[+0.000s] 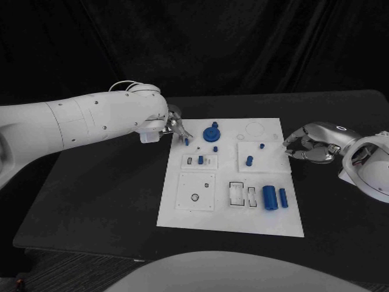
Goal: Assemble the parts on the task board
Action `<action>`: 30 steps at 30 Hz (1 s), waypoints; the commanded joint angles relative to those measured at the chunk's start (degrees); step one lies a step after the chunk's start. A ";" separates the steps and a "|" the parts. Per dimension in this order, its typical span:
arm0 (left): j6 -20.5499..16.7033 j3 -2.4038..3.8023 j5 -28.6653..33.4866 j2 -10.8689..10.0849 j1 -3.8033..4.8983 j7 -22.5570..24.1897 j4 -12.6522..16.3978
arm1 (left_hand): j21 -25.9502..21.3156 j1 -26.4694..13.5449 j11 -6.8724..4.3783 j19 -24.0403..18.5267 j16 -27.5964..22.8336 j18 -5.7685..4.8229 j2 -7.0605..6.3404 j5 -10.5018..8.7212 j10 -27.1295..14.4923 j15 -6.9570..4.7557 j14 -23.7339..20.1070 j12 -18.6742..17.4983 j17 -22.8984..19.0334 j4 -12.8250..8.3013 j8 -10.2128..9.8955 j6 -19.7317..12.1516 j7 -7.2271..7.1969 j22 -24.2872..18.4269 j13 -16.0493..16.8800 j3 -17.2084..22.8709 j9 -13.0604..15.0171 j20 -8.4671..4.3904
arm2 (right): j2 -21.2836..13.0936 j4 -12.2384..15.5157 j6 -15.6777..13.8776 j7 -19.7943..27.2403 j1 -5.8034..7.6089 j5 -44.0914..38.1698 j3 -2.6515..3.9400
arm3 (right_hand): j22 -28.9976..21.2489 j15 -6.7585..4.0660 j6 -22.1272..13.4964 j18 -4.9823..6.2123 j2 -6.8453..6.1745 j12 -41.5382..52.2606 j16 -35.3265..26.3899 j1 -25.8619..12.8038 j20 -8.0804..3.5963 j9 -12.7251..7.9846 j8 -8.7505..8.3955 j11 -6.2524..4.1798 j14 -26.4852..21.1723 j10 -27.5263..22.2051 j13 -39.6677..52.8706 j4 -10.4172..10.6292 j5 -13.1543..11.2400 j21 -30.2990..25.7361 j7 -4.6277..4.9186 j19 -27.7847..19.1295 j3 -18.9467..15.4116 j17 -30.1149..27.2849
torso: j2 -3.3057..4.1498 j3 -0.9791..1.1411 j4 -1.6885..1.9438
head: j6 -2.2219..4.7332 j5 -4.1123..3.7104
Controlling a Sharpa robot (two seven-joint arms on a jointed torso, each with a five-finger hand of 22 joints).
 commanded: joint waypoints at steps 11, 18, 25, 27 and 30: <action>1.35 0.04 -0.14 0.38 -0.21 0.51 -0.11 | -0.40 2.00 -0.17 -0.31 0.15 0.62 0.10 3.89 5.72 0.11 5.95 -0.14 15.09 -1.35 0.40 0.08 -0.79 10.24 14.75 0.92 0.03 -0.01 | 0.05 0.01 0.03 -0.22 -0.13 -0.02 0.04 | 7.20 0.33 0.25 0.52 -0.50 0.15 0.15 0.13 0.12 -0.08 -0.30 0.50 6.05 6.06 15.07 -0.09 0.35 -0.37 0.11 -0.32 0.29 15.10 | 0.02 0.00 -0.01 | -0.01 0.07; 1.66 0.04 -0.14 0.42 -0.23 0.47 -0.13 | -0.37 2.67 -0.28 -0.30 0.15 0.61 0.02 5.31 5.72 0.02 5.95 -0.13 15.09 -1.90 0.49 0.21 -0.93 10.25 14.76 1.45 0.00 -0.09 | 0.03 0.03 0.13 -0.34 -0.13 -0.02 0.04 | 7.17 0.36 0.27 0.54 -0.53 0.15 0.15 0.12 0.14 -0.12 -0.31 0.53 6.05 6.06 15.07 -0.17 0.37 -0.51 0.13 -0.37 0.41 15.10 | 0.03 0.03 0.02 | -0.01 0.13; 2.02 0.04 -0.14 0.51 -0.26 0.48 -0.20 | -0.38 3.46 -0.47 -0.30 0.15 0.62 -0.08 6.33 5.78 -0.12 5.95 -0.08 15.09 -2.62 0.73 0.63 -1.17 10.25 14.80 2.14 0.01 -0.20 | 0.07 0.03 0.18 -0.41 -0.13 -0.02 0.04 | 7.17 0.36 0.27 0.54 -0.53 0.15 0.15 0.12 0.14 -0.12 -0.31 0.53 6.05 6.06 15.07 -0.17 0.37 -0.51 0.13 -0.37 0.41 15.10 | 0.02 0.00 0.01 | -0.01 0.18; 2.06 0.04 -0.14 0.53 -0.27 0.53 -0.21 | -0.39 3.57 -0.50 -0.31 0.15 0.62 -0.11 6.44 5.75 -0.14 5.95 -0.11 15.09 -2.73 0.74 0.67 -1.20 10.25 14.78 2.25 0.01 -0.22 | 0.07 0.02 0.20 -0.43 -0.13 -0.02 0.04 | 7.17 0.36 0.27 0.54 -0.53 0.15 0.15 0.12 0.14 -0.12 -0.31 0.53 6.05 6.06 15.07 -0.17 0.37 -0.51 0.13 -0.37 0.41 15.10 | 0.01 0.02 0.00 | -0.01 0.20; 1.98 0.04 -0.14 0.54 -0.28 0.68 -0.21 | -0.36 4.01 -0.60 -0.29 0.15 0.62 -0.10 6.54 5.75 -0.22 5.95 -0.11 15.09 -3.12 0.81 0.81 -1.33 10.25 14.78 2.76 0.00 -0.29 | 0.07 0.03 0.20 -0.45 -0.13 -0.02 0.04 | 7.17 0.36 0.27 0.54 -0.53 0.15 0.15 0.12 0.14 -0.12 -0.31 0.53 6.05 6.06 15.07 -0.17 0.37 -0.51 0.13 -0.37 0.41 15.10 | 0.02 0.02 0.02 | -0.01 0.19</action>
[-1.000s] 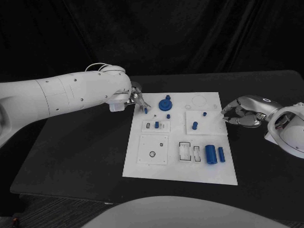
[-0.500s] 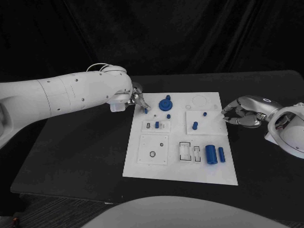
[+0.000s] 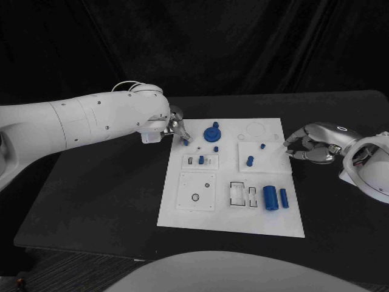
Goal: Assemble the parts on the task board
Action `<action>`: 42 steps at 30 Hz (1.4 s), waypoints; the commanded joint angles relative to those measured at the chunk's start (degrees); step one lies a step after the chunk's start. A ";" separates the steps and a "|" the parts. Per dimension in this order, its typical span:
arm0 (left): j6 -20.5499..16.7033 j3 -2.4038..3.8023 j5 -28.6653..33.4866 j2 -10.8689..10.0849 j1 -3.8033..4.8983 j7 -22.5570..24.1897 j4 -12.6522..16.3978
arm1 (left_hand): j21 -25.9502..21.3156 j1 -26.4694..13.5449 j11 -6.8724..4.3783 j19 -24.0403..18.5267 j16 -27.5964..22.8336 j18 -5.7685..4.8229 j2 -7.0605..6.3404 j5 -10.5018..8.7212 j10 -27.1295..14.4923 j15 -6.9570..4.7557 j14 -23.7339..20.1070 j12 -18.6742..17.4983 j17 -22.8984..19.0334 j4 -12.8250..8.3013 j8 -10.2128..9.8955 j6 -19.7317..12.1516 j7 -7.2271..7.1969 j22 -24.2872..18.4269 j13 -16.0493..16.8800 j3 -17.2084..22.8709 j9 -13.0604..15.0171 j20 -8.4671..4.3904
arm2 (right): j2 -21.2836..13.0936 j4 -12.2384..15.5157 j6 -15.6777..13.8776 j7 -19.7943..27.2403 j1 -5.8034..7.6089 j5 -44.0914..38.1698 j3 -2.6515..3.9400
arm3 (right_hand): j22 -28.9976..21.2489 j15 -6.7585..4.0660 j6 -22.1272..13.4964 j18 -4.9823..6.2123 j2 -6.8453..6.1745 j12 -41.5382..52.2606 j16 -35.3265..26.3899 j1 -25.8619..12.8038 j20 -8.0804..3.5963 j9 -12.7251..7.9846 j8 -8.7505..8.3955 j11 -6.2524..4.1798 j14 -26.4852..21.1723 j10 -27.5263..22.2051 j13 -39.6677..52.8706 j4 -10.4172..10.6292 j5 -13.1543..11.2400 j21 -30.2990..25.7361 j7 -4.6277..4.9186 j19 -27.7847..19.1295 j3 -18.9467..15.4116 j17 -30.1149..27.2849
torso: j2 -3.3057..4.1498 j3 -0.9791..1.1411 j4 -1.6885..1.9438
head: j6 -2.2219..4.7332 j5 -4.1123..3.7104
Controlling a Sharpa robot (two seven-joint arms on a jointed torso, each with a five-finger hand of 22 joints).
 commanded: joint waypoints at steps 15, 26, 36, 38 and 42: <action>0.40 0.03 -0.12 -0.62 -0.18 1.35 0.64 | 0.10 2.78 -0.95 -0.09 0.15 0.55 -2.60 5.57 5.72 -0.74 5.95 0.01 15.09 -5.04 0.80 0.57 -0.74 10.33 14.89 9.62 0.09 -0.87 | -0.09 0.03 0.05 -0.44 -0.13 -0.03 0.04 | 7.17 0.37 0.32 0.55 -0.47 0.15 0.15 0.15 0.15 -0.07 -0.29 0.41 6.05 5.92 15.09 -0.08 0.39 -0.22 0.14 -0.39 0.39 15.09 | -0.02 0.00 -0.02 | -0.01 -0.08; -1.20 0.05 2.60 -2.78 -0.13 1.40 3.46 | 0.27 1.87 -0.98 0.08 0.15 0.51 -3.55 6.26 5.78 -0.79 5.95 0.06 15.09 -5.72 1.11 0.75 -0.72 10.37 14.94 12.21 0.33 -0.91 | -0.20 0.04 0.06 -0.46 -0.13 -0.03 0.04 | 7.17 0.37 0.32 0.55 -0.47 0.15 0.15 0.15 0.15 -0.07 -0.29 0.41 6.05 5.92 15.09 -0.08 0.39 -0.22 0.14 -0.39 0.39 15.09 | -0.02 -0.03 0.00 | -0.01 -0.02; -2.10 0.05 6.43 -6.03 0.13 -0.44 8.86 | 0.13 1.14 -0.92 0.00 0.15 0.54 -3.77 6.35 5.59 -0.78 5.95 -0.13 15.09 -5.64 1.05 0.56 -0.62 10.33 14.77 13.16 0.33 -0.92 | -0.45 0.35 -0.17 -0.28 -0.13 -0.03 0.04 | 7.14 0.39 0.33 0.57 -0.45 0.15 0.09 0.19 0.16 -0.09 -0.29 0.42 6.03 5.92 15.09 -0.14 0.40 -0.37 0.15 -0.45 0.48 15.05 | -0.03 -0.06 0.03 | -0.01 -0.04; -2.22 0.05 6.59 -6.47 0.15 -0.70 9.88 | 0.12 1.04 -0.91 -0.01 0.15 0.54 -3.78 6.35 5.56 -0.77 5.95 -0.16 15.09 -5.61 1.01 0.50 -0.60 10.32 14.74 13.26 0.31 -0.92 | -0.44 0.44 -0.37 -0.10 -0.13 -0.03 0.04 | 7.16 0.39 0.34 0.56 -0.45 0.15 0.09 0.18 0.16 -0.09 -0.29 0.42 6.03 5.92 15.09 -0.15 0.40 -0.29 0.15 -0.42 0.51 15.05 | -0.05 -0.03 0.01 | -0.01 -0.04; -2.44 0.05 6.75 -7.10 0.17 -0.90 11.72 | 0.10 0.94 -0.89 -0.02 0.15 0.54 -3.77 6.36 5.52 -0.76 5.95 -0.20 15.09 -5.60 0.96 0.41 -0.57 10.32 14.71 13.43 0.29 -0.91 | -0.44 0.58 -0.67 0.17 -0.13 -0.03 0.04 | 7.16 0.39 0.34 0.56 -0.45 0.15 0.09 0.18 0.16 -0.09 -0.29 0.42 6.03 5.92 15.09 -0.15 0.40 -0.29 0.15 -0.42 0.51 15.05 | -0.08 0.04 0.02 | -0.01 0.00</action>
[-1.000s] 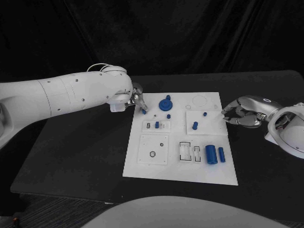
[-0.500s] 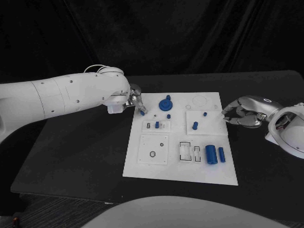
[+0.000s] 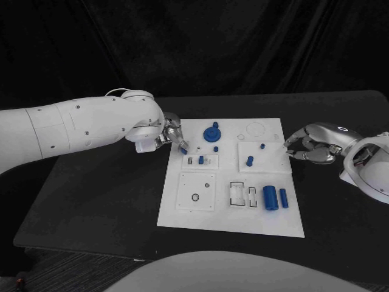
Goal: Assemble the parts on the task board
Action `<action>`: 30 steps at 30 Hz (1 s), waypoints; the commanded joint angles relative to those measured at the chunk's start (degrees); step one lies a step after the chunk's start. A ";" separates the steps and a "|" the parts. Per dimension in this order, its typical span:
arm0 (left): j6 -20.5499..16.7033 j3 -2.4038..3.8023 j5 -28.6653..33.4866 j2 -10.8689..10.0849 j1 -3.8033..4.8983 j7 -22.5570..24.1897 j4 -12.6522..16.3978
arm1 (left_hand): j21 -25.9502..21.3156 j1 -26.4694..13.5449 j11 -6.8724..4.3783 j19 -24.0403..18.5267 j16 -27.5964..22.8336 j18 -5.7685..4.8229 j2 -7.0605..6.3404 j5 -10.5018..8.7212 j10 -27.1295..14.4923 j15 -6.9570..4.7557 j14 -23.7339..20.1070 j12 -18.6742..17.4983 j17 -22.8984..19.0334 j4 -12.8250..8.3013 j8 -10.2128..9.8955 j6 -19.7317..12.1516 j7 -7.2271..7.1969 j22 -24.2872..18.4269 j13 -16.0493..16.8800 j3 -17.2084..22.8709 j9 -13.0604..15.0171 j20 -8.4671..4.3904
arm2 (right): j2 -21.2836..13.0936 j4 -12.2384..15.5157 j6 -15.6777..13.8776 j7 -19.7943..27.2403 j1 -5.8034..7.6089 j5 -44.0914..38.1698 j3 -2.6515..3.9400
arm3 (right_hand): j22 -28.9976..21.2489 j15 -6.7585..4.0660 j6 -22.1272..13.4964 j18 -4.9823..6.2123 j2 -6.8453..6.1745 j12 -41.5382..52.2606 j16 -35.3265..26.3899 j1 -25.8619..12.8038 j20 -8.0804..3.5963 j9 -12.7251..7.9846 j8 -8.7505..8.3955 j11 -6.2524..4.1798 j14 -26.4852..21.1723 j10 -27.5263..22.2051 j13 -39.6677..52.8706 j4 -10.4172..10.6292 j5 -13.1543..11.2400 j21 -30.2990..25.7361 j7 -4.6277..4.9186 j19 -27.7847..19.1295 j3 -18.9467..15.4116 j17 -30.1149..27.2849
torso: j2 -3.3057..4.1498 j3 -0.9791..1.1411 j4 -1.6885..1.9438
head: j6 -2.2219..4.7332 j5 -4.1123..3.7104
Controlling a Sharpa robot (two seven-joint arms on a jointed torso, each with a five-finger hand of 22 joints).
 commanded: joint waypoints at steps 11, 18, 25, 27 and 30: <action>-0.58 0.03 1.84 -0.36 0.10 -0.12 3.01 | 0.06 -0.59 -0.27 -0.25 0.15 0.54 0.04 0.34 5.62 -0.33 5.95 -0.18 15.09 -0.70 0.03 -0.23 -0.21 10.31 14.72 1.63 -0.11 -0.26 | -0.10 0.31 -0.82 0.30 -0.14 -0.05 0.03 | 7.13 0.39 0.34 0.56 -0.45 0.15 0.09 0.18 -0.04 -0.05 -0.29 0.45 6.03 5.95 15.10 0.02 0.17 -0.29 0.15 -0.21 0.33 15.06 | -0.04 0.04 -0.01 | -0.01 0.09; -0.54 0.02 1.85 -0.15 0.00 0.13 3.01 | 0.07 -0.61 -0.27 -0.25 0.15 0.54 0.06 0.38 5.59 -0.32 5.95 -0.20 15.09 -0.72 0.03 -0.24 -0.19 10.31 14.70 1.72 -0.11 -0.26 | -0.08 0.29 -0.77 0.32 -0.14 -0.05 0.03 | 7.13 0.39 0.34 0.56 -0.45 0.15 0.09 0.18 -0.04 -0.05 -0.29 0.45 6.03 5.95 15.10 0.02 0.17 -0.29 0.15 -0.21 0.33 15.06 | -0.05 0.03 -0.05 | -0.01 0.25; -0.54 0.01 1.85 0.14 -0.10 0.24 2.99 | 0.00 -0.63 -0.25 -0.30 0.15 0.56 0.10 0.50 5.55 -0.30 5.95 -0.24 15.09 -0.79 0.03 -0.28 -0.16 10.29 14.67 2.00 -0.09 -0.25 | 0.02 0.25 -0.62 0.31 -0.17 -0.05 0.03 | 7.13 0.39 0.34 0.56 -0.45 0.15 0.09 0.18 -0.04 -0.05 -0.29 0.45 6.03 5.95 15.10 0.02 0.17 -0.29 0.15 -0.21 0.33 15.06 | 0.03 0.03 -0.04 | -0.01 0.40; -0.56 0.01 1.84 0.20 -0.13 0.23 2.98 | -0.01 -0.66 -0.24 -0.31 0.15 0.56 0.14 0.54 5.56 -0.30 5.95 -0.23 15.09 -0.79 0.04 -0.28 -0.15 10.28 14.68 2.11 -0.09 -0.24 | 0.04 0.24 -0.56 0.30 -0.17 -0.05 0.03 | 7.12 0.39 0.45 0.56 -0.46 0.15 0.08 0.17 -0.04 -0.05 -0.24 0.44 6.02 5.95 15.10 -0.03 0.19 -0.34 0.14 -0.23 0.43 15.05 | 0.04 0.04 -0.04 | -0.01 0.42; -0.68 0.01 1.84 0.22 -0.19 0.22 2.98 | -0.01 -0.66 -0.24 -0.31 0.15 0.56 0.14 0.54 5.56 -0.30 5.95 -0.23 15.09 -0.79 0.04 -0.28 -0.15 10.28 14.68 2.11 -0.09 -0.24 | 0.05 0.25 -0.48 0.26 -0.18 -0.05 0.03 | 7.12 0.39 0.45 0.56 -0.46 0.15 0.08 0.17 -0.04 -0.05 -0.24 0.44 6.02 5.95 15.10 -0.03 0.19 -0.34 0.14 -0.23 0.43 15.05 | 0.06 0.04 0.02 | -0.01 0.32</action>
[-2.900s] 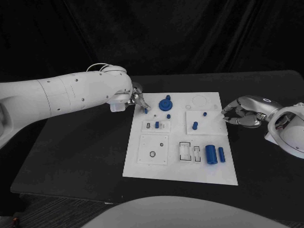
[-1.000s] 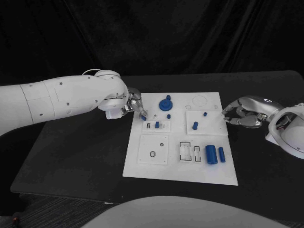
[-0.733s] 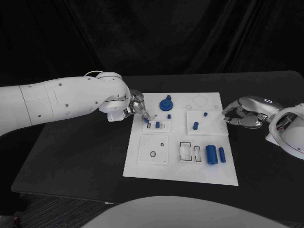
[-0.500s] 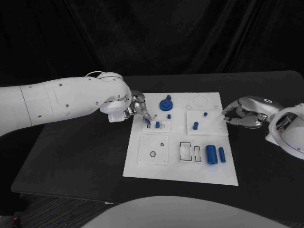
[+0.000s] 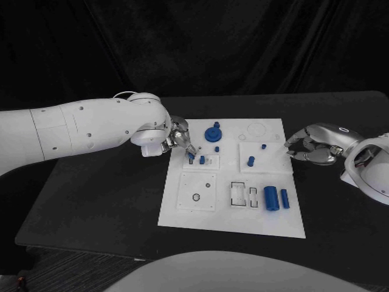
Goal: Assemble the parts on the task board
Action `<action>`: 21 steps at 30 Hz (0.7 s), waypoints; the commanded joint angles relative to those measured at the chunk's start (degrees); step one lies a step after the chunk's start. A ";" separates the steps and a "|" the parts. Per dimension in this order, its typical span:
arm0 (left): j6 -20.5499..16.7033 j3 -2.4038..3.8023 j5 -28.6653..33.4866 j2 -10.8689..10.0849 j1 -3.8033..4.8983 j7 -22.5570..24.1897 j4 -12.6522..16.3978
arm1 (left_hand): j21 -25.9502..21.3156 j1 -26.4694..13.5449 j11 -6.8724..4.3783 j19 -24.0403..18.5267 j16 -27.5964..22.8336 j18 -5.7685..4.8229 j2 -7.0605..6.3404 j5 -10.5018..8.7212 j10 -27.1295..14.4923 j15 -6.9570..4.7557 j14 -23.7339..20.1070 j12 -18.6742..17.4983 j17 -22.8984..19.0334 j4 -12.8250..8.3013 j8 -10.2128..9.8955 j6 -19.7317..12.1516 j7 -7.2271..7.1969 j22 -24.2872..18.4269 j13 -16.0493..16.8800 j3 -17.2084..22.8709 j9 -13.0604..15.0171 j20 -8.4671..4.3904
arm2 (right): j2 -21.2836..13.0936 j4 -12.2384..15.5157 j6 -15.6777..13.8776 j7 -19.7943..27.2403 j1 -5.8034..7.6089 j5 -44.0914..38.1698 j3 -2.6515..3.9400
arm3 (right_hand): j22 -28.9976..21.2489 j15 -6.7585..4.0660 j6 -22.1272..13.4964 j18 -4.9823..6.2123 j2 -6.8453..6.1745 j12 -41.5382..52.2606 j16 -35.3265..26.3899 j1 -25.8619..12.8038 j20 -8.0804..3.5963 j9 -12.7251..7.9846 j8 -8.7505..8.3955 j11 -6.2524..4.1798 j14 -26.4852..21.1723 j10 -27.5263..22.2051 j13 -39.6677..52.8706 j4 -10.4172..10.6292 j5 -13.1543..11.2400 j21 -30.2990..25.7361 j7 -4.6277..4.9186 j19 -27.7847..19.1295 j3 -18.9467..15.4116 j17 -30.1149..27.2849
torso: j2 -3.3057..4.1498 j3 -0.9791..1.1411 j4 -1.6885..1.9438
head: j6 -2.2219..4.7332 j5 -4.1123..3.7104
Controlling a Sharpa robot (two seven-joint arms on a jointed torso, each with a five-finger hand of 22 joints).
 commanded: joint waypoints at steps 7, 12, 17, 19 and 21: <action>-0.43 0.02 0.38 -0.36 -0.31 0.48 0.43 | -0.04 0.00 -0.22 -0.33 0.15 0.57 0.83 0.32 5.52 -0.29 5.95 -0.28 15.09 -0.45 0.06 -0.14 -0.07 10.27 14.64 0.98 0.10 -0.24 | -0.08 0.13 -0.29 -0.03 -0.16 -0.06 0.04 | 7.14 0.39 0.45 0.57 -0.46 0.15 0.08 0.17 -0.04 -0.06 -0.24 0.44 6.02 5.95 15.06 -0.04 0.20 -0.34 0.14 -0.23 0.43 15.05 | 0.04 0.01 0.05 | -0.01 -0.10; -0.54 0.02 0.38 -0.70 -0.38 0.38 0.67 | -0.04 0.00 -0.22 -0.33 0.15 0.57 0.83 0.32 5.52 -0.29 5.95 -0.28 15.09 -0.45 0.06 -0.14 -0.07 10.27 14.64 0.98 0.10 -0.24 | -0.07 0.16 -0.24 -0.03 -0.16 -0.06 0.04 | 7.14 0.39 0.45 0.57 -0.46 0.15 0.08 0.17 -0.04 -0.06 -0.24 0.44 6.02 5.95 15.06 -0.04 0.20 -0.34 0.14 -0.23 0.43 15.05 | 0.03 0.03 0.04 | -0.01 -0.03; -0.62 0.02 0.38 -0.92 -0.43 0.29 0.86 | -0.04 0.00 -0.22 -0.33 0.15 0.57 0.83 0.32 5.52 -0.29 5.95 -0.28 15.09 -0.45 0.06 -0.14 -0.07 10.27 14.64 0.98 0.10 -0.24 | -0.05 0.16 -0.22 -0.01 -0.17 -0.06 0.04 | 7.14 0.39 0.45 0.57 -0.46 0.15 0.08 0.17 -0.04 -0.06 -0.24 0.44 6.02 5.95 15.06 -0.04 0.20 -0.34 0.14 -0.23 0.43 15.05 | 0.05 0.04 0.03 | -0.01 0.01; -0.59 0.02 -0.04 -0.97 -0.45 0.34 0.91 | -0.08 -0.02 -0.20 -0.37 0.15 0.58 0.80 0.39 5.49 -0.28 5.95 -0.31 15.09 -0.52 0.06 -0.18 -0.06 10.26 14.61 1.14 0.12 -0.23 | -0.06 0.16 -0.20 -0.02 -0.17 -0.06 0.04 | 7.14 0.39 0.45 0.57 -0.46 0.15 0.08 0.17 -0.04 -0.06 -0.24 0.44 6.02 5.95 15.06 -0.04 0.20 -0.34 0.14 -0.23 0.43 15.05 | 0.04 0.03 0.04 | -0.01 0.01; -0.63 0.01 -1.05 -1.02 -0.47 0.44 0.99 | -0.04 -0.02 -0.20 -0.34 0.15 0.57 0.80 0.40 5.53 -0.27 5.95 -0.27 15.09 -0.53 0.06 -0.18 -0.05 10.27 14.65 1.17 0.12 -0.23 | -0.06 0.16 -0.18 -0.02 -0.18 -0.06 0.04 | 7.14 0.39 0.45 0.57 -0.46 0.15 0.08 0.17 -0.04 -0.06 -0.24 0.44 6.02 5.95 15.06 -0.04 0.20 -0.34 0.14 -0.23 0.43 15.05 | 0.04 0.03 0.07 | -0.01 -0.01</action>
